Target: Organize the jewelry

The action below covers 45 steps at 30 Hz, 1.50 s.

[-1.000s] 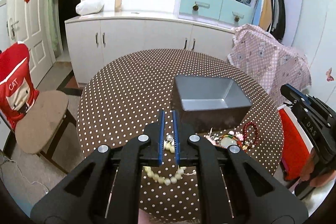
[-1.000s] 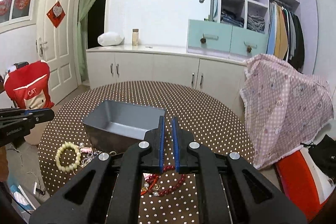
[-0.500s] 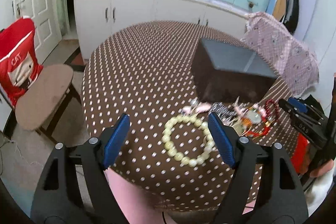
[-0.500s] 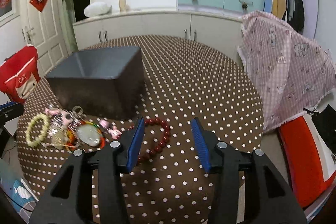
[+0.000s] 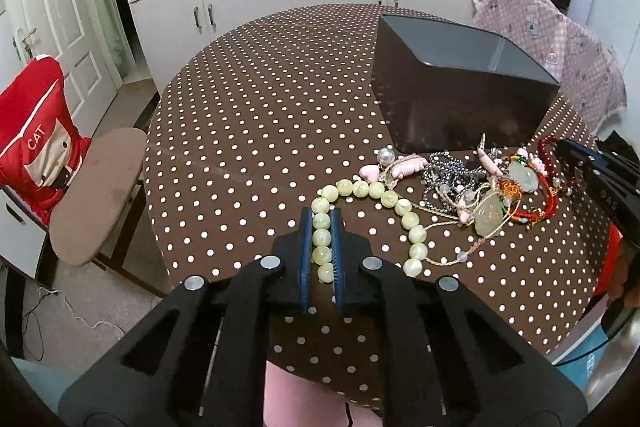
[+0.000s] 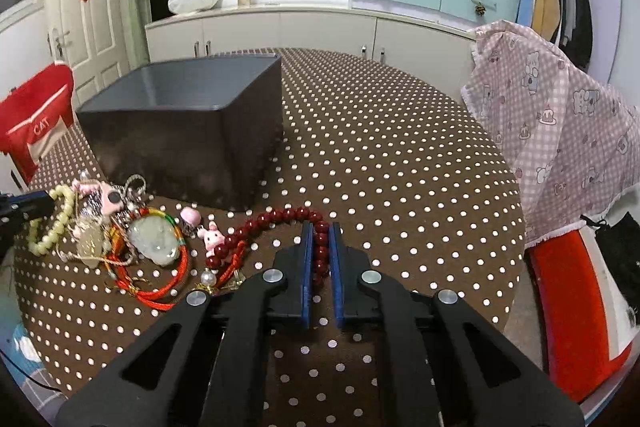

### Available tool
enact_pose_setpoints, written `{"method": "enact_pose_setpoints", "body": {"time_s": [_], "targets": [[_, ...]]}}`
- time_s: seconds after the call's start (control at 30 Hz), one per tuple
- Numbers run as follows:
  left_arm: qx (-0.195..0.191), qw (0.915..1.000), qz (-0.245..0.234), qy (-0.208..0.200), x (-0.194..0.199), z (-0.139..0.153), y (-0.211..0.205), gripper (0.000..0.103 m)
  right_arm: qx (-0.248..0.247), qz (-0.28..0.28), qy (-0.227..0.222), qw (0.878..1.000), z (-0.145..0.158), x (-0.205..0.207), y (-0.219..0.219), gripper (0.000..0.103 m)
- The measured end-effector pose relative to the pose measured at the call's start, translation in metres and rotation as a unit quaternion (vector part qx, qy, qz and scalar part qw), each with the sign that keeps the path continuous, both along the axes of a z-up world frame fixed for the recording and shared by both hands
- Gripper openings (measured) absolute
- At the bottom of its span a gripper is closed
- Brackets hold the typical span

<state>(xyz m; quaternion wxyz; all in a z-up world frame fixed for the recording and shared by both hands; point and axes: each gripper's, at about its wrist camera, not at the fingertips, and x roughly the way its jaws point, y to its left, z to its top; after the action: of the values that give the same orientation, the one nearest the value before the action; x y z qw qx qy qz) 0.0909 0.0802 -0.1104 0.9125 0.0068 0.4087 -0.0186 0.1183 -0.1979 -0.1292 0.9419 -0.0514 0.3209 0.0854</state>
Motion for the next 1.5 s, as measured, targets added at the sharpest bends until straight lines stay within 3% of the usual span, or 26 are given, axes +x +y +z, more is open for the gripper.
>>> {"method": "enact_pose_setpoints", "body": {"time_s": [0.37, 0.87, 1.27, 1.43, 1.47, 1.5], "targets": [[-0.018, 0.9969, -0.018, -0.074, 0.0, 0.053, -0.006, 0.009, 0.018, 0.014, -0.086, 0.996, 0.061, -0.022, 0.0, 0.006], [-0.028, 0.986, -0.053, -0.155, 0.013, 0.112, -0.035, 0.009, 0.033, 0.052, -0.162, 0.985, 0.12, -0.008, 0.019, 0.006], [-0.058, 0.9871, -0.063, -0.135, 0.054, 0.101, -0.051, 0.01, 0.045, 0.088, -0.132, 0.986, 0.116, 0.032, 0.037, 0.007], [-0.031, 0.9938, -0.041, -0.098, 0.07, 0.087, -0.052, 0.011, 0.04, 0.08, -0.119, 0.989, 0.109, 0.04, 0.037, 0.016], [-0.035, 0.9944, -0.042, -0.09, 0.072, 0.085, -0.05, 0.016, 0.042, 0.077, -0.116, 0.989, 0.107, 0.041, 0.035, 0.018], [-0.039, 0.9947, -0.042, -0.086, 0.073, 0.084, -0.05, 0.039, 0.043, 0.074, -0.114, 0.99, 0.106, 0.041, 0.034, 0.023]]}}
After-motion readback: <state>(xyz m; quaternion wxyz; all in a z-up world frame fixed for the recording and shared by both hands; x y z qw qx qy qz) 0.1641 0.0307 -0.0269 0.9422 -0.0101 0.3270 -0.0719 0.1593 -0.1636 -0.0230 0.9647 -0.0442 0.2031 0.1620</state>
